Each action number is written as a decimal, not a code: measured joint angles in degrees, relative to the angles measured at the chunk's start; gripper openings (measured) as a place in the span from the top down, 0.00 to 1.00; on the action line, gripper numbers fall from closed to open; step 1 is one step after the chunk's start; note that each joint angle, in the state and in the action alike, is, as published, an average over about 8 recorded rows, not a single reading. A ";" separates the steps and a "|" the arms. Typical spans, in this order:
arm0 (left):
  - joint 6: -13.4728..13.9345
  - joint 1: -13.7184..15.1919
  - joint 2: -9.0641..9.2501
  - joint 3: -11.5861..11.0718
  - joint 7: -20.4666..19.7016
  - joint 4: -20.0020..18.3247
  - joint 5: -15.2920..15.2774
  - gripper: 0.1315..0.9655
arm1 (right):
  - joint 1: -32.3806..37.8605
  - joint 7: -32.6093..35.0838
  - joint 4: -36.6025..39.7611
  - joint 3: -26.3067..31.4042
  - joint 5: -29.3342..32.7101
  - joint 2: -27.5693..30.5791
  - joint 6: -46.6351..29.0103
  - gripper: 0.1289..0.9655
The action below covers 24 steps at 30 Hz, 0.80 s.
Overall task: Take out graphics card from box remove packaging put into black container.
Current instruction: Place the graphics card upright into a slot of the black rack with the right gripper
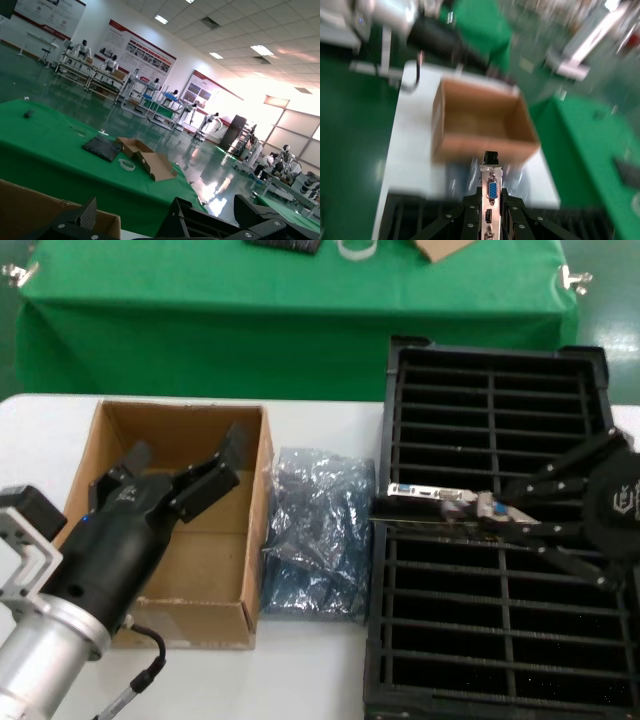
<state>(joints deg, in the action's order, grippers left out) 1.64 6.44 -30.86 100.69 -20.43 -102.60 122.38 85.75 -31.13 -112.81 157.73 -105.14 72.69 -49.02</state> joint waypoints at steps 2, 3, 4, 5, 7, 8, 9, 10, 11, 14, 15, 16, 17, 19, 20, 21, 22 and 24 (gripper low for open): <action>0.03 -0.03 0.00 -0.09 -0.02 -0.02 0.01 0.00 | 1.71 -5.38 1.77 0.00 5.42 -2.84 -5.42 0.92; 0.04 -0.05 0.00 -0.15 -0.03 -0.04 0.02 0.00 | 2.44 -8.09 2.68 0.00 8.11 -4.29 -8.15 0.92; 0.06 -0.08 0.00 -0.21 -0.05 -0.04 0.03 0.00 | 3.05 -10.69 3.55 0.00 10.65 -5.70 -10.75 0.92; 0.09 -0.12 0.00 -0.29 -0.06 -0.04 0.04 0.00 | 3.60 -13.44 4.48 0.00 13.20 -7.18 -13.50 0.92; 0.20 -0.21 0.03 -0.51 -0.09 0.01 0.06 0.00 | 4.48 -18.91 6.25 0.00 17.72 -10.09 -18.88 0.92; 0.28 -0.26 0.06 -0.65 -0.11 0.05 0.07 0.00 | 4.87 -21.67 7.16 0.00 19.77 -11.62 -21.70 0.92; 0.38 -0.31 0.10 -0.80 -0.11 0.11 0.07 0.00 | 5.23 -24.36 8.06 0.00 21.61 -13.15 -24.46 0.92; 0.49 -0.36 0.16 -0.98 -0.12 0.18 0.07 0.00 | 5.55 -26.79 8.91 0.00 23.13 -14.61 -27.04 0.92; 0.62 -0.40 0.22 -1.17 -0.12 0.27 0.06 0.00 | 5.85 -29.06 9.78 0.00 24.48 -16.09 -29.54 0.92; 1.04 -0.52 0.45 -1.74 -0.13 0.58 0.03 0.00 | 6.55 -33.87 12.14 0.00 27.27 -20.07 -35.49 0.92; 1.19 -0.56 0.53 -1.93 -0.13 0.69 0.01 0.00 | 6.73 -34.78 12.86 0.00 27.94 -21.25 -36.91 0.92; 1.34 -0.60 0.62 -2.11 -0.12 0.80 -0.01 0.00 | 6.88 -35.28 13.54 0.00 28.51 -22.30 -37.97 0.92; 1.50 -0.64 0.72 -2.29 -0.11 0.91 -0.04 0.00 | 7.00 -35.50 14.21 0.00 29.07 -23.31 -38.80 0.92; 1.82 -0.75 0.93 -2.63 -0.08 1.11 -0.10 0.00 | 7.21 -35.35 15.49 0.00 30.09 -25.11 -39.86 0.92; 1.98 -0.81 1.03 -2.79 -0.07 1.21 -0.13 0.00 | 7.32 -35.06 16.12 0.00 30.59 -25.94 -40.18 0.92; 2.14 -0.87 1.14 -2.95 -0.05 1.31 -0.16 0.00 | 7.43 -34.69 16.71 0.00 31.08 -26.70 -40.39 0.92; 2.31 -0.94 1.25 -3.12 -0.02 1.40 -0.20 0.00 | 7.54 -34.28 17.31 0.00 31.57 -27.43 -40.55 0.92; 2.66 -1.07 1.45 -3.46 0.01 1.60 -0.26 0.00 | 7.79 -33.37 18.47 0.00 32.52 -28.75 -40.75 0.92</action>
<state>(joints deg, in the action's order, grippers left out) 4.30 5.36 -29.41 97.22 -20.42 -101.00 122.12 93.54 -64.50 -94.34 157.73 -72.62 43.94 -89.77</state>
